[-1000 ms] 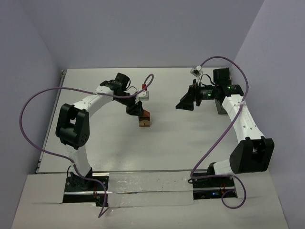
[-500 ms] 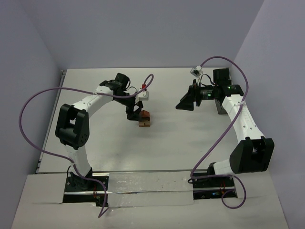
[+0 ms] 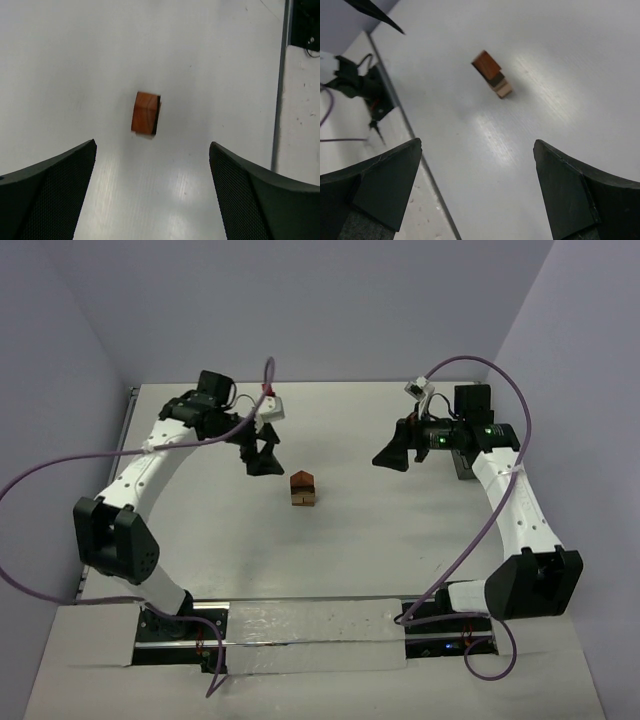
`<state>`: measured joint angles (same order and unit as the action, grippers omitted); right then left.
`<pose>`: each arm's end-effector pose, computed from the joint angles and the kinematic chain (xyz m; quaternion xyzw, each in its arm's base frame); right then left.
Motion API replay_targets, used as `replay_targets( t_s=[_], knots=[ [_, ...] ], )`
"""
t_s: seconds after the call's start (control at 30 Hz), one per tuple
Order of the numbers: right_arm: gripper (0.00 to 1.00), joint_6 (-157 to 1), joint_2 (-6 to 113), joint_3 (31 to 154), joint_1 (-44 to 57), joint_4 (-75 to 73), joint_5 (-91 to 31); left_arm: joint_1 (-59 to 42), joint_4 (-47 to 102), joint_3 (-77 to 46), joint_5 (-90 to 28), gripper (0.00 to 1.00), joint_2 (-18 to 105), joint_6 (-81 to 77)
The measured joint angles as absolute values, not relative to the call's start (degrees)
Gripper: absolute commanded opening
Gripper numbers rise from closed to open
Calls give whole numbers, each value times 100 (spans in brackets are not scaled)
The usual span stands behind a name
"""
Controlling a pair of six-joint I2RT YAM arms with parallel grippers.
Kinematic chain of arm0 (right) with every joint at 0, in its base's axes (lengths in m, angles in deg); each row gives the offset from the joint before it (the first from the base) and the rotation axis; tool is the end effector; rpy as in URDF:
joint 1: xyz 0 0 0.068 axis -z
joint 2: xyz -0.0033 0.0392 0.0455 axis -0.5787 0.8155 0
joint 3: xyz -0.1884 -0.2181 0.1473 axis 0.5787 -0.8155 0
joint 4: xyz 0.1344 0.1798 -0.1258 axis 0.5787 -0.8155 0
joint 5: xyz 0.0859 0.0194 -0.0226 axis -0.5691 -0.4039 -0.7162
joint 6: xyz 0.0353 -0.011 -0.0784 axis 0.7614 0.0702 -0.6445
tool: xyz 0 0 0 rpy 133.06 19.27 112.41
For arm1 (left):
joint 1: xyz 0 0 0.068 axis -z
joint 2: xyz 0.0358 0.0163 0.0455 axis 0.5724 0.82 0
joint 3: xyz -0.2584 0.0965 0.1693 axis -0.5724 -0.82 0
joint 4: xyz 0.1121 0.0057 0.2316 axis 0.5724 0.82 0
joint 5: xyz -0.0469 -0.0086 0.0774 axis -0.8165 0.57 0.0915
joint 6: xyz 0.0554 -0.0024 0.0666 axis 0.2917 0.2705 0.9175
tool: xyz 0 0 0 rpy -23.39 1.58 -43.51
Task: Build the wood block tower
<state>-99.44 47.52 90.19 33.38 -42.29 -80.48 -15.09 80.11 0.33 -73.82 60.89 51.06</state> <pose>0.2623 0.0740 0.3922 -0.3033 0.7694 0.4055 0.3894 0.3107 -0.1753 0.3646 0.5500 0.6771 -0.3534 0.3379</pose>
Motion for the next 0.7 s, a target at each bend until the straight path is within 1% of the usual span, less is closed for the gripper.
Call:
replay_targets(
  t_s=[0.13,0.23,0.47,0.7],
  knots=[
    [100,-9835,4381,8767,3338,-4069,-7189,-2357,7536,-795,-7196,99,5298,3984],
    [100,-9720,4167,8530,3349,-3976,-6622,-2855,7166,-1610,-6643,99,4669,3340],
    [100,-9174,3881,7902,3401,-3834,-5171,-3381,6511,-2884,-5270,99,3613,2613],
    [100,-8851,3178,6885,3465,-3681,-4245,-3783,6142,-3614,-4488,99,3097,2233]
  ],
)
